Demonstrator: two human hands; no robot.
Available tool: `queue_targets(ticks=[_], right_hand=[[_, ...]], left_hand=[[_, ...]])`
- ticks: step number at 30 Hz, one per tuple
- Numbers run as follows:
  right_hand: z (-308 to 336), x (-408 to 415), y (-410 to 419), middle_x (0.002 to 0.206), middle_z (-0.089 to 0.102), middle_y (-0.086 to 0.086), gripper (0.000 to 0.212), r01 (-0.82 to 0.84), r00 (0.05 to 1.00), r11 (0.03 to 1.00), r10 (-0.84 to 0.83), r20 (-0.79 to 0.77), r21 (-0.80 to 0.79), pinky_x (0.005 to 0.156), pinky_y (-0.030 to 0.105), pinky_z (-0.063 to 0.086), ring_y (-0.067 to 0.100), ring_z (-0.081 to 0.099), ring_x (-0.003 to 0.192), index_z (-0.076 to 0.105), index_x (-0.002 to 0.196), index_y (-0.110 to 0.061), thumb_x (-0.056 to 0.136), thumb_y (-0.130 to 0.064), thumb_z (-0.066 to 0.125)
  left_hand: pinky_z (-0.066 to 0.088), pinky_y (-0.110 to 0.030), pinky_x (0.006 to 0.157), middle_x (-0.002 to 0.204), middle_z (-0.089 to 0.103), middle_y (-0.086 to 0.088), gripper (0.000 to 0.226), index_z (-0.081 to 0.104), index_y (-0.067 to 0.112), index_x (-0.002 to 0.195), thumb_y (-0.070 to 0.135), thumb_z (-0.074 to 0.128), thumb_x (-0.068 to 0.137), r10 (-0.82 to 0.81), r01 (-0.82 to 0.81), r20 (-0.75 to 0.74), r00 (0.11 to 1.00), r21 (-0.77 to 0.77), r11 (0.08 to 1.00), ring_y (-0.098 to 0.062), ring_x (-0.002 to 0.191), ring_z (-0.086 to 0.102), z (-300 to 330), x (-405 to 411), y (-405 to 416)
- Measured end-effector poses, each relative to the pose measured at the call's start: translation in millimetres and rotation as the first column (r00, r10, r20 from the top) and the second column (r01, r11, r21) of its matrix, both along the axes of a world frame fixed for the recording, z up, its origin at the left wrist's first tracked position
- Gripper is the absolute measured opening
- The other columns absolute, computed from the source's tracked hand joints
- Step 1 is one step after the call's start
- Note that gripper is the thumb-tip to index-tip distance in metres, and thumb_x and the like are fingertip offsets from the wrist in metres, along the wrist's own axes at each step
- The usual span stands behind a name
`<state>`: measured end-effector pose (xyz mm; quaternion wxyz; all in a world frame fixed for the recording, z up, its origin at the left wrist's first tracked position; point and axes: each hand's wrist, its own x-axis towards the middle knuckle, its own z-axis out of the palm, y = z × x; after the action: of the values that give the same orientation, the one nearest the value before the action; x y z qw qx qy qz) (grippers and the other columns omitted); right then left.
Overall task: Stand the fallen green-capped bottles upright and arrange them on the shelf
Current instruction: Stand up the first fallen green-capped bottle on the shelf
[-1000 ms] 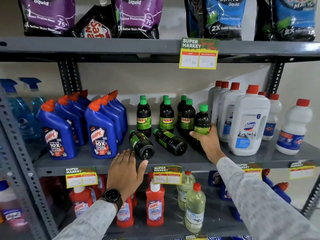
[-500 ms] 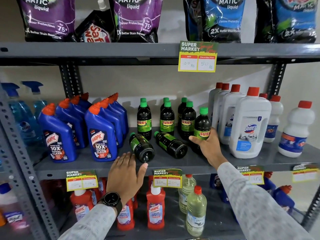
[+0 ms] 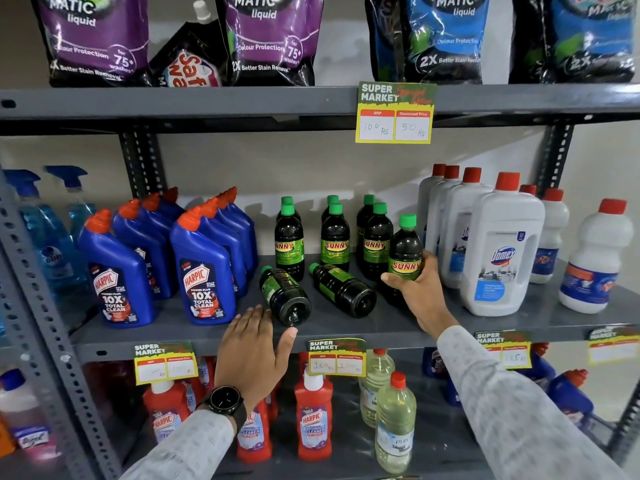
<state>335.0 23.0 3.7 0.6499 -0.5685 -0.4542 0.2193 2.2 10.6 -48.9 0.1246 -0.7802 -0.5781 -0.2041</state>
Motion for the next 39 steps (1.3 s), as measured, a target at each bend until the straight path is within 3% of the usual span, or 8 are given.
queue_targets(ticks=[4, 10, 25, 27, 31, 33, 35, 39], right_hand=[[1.1, -3.2, -5.0, 0.132, 0.063, -0.003, 0.098, 0.08, 0.995, 0.997, -0.079, 0.062, -0.01, 0.104, 0.037, 0.051, 0.019, 0.063, 0.12, 0.036, 0.148, -0.02, 0.071, -0.016, 0.095], [0.6, -6.9, -13.1, 0.131, 0.065, 0.004, 0.093, 0.257, 0.938, 0.966, -0.243, 0.245, -0.023, 0.099, 0.044, 0.056, 0.023, 0.065, 0.115, 0.043, 0.135, -0.019, 0.063, -0.035, 0.099], [2.5, -13.8, -23.8, 0.138, 0.059, 0.011, 0.093, 0.352, 0.911, 0.936, -0.336, 0.238, -0.027, 0.105, 0.047, 0.047, 0.032, 0.056, 0.129, 0.041, 0.144, -0.014, 0.07, -0.028, 0.095], [2.4, -24.4, -32.9, 0.143, 0.051, 0.016, 0.093, 0.412, 0.876, 0.911, -0.405, 0.263, 0.028, 0.109, 0.045, 0.04, 0.035, 0.047, 0.134, 0.037, 0.15, -0.01, 0.077, -0.028, 0.091], [9.5, -54.9, -43.8, 0.124, 0.056, 0.011, 0.046, 0.401, 0.668, 0.846, -0.532, 0.52, 0.351, 0.096, 0.027, 0.037, 0.029, 0.054, 0.114, 0.058, 0.131, -0.01, 0.092, -0.029, 0.074], [29.8, -71.3, -34.9, 0.111, 0.064, 0.002, 0.034, 0.261, 0.65, 0.944, -0.327, 0.686, 0.203, 0.084, 0.026, 0.05, 0.019, 0.064, 0.1, 0.064, 0.119, -0.016, 0.097, -0.043, 0.066], [52.7, -83.7, -15.9, 0.096, 0.07, -0.001, 0.042, 0.173, 0.656, 0.975, -0.008, 0.755, -0.14, 0.074, 0.028, 0.056, 0.018, 0.07, 0.087, 0.066, 0.108, -0.018, 0.095, -0.057, 0.063], [82.0, -99.3, 3.4, 0.132, 0.061, 0.001, 0.079, 0.06, 0.762, 0.741, 0.398, 0.51, -0.668, 0.098, 0.037, 0.049, 0.032, 0.061, 0.122, 0.058, 0.136, -0.013, 0.08, -0.066, 0.075]], left_hand=[[0.043, -0.047, 0.116, 0.139, 0.065, -0.018, 0.081, 0.064, 0.005, 0.133, 0.066, 0.022, 0.102, 0.0, 0.0, 0.004, 1.0, 0.001, 1.0, -0.032, 0.132, 0.06, -0.2, -0.1, 0.1], [0.044, -0.048, 0.115, 0.138, 0.066, -0.018, 0.082, 0.065, 0.004, 0.132, 0.067, 0.02, 0.102, 0.0, 0.0, 0.016, 1.0, -0.003, 1.0, -0.032, 0.131, 0.061, 0.2, 0.9, -0.9], [0.04, -0.046, 0.118, 0.142, 0.063, -0.016, 0.085, 0.062, 0.007, 0.135, 0.068, 0.014, 0.101, -0.003, 0.003, 0.014, 1.0, 0.008, 1.0, -0.03, 0.136, 0.057, 1.3, 0.0, -1.8], [0.04, -0.046, 0.118, 0.142, 0.063, -0.017, 0.086, 0.063, 0.007, 0.135, 0.068, 0.014, 0.101, -0.002, 0.001, 0.018, 1.0, 0.006, 1.0, -0.031, 0.136, 0.057, 1.8, -0.2, -1.9], [0.04, -0.046, 0.118, 0.142, 0.064, -0.017, 0.087, 0.063, 0.006, 0.135, 0.069, 0.012, 0.101, -0.002, 0.002, 0.029, 1.0, 0.008, 1.0, -0.031, 0.135, 0.058, 1.6, 1.0, -2.2], [0.038, -0.045, 0.119, 0.144, 0.062, -0.017, 0.089, 0.061, 0.006, 0.138, 0.07, 0.011, 0.101, -0.007, 0.007, 0.036, 0.999, 0.01, 1.0, -0.031, 0.137, 0.056, 1.8, 0.6, -2.2], [0.034, -0.045, 0.121, 0.149, 0.057, -0.016, 0.091, 0.055, 0.006, 0.144, 0.071, 0.009, 0.1, -0.016, 0.016, 0.044, 0.999, 0.003, 1.0, -0.03, 0.141, 0.051, 2.3, 0.2, -2.2], [0.027, -0.043, 0.125, 0.157, 0.05, -0.014, 0.096, 0.047, 0.007, 0.151, 0.073, 0.003, 0.097, -0.023, 0.023, 0.036, 0.999, -0.005, 1.0, -0.028, 0.148, 0.043, 3.5, -0.1, -2.4]])
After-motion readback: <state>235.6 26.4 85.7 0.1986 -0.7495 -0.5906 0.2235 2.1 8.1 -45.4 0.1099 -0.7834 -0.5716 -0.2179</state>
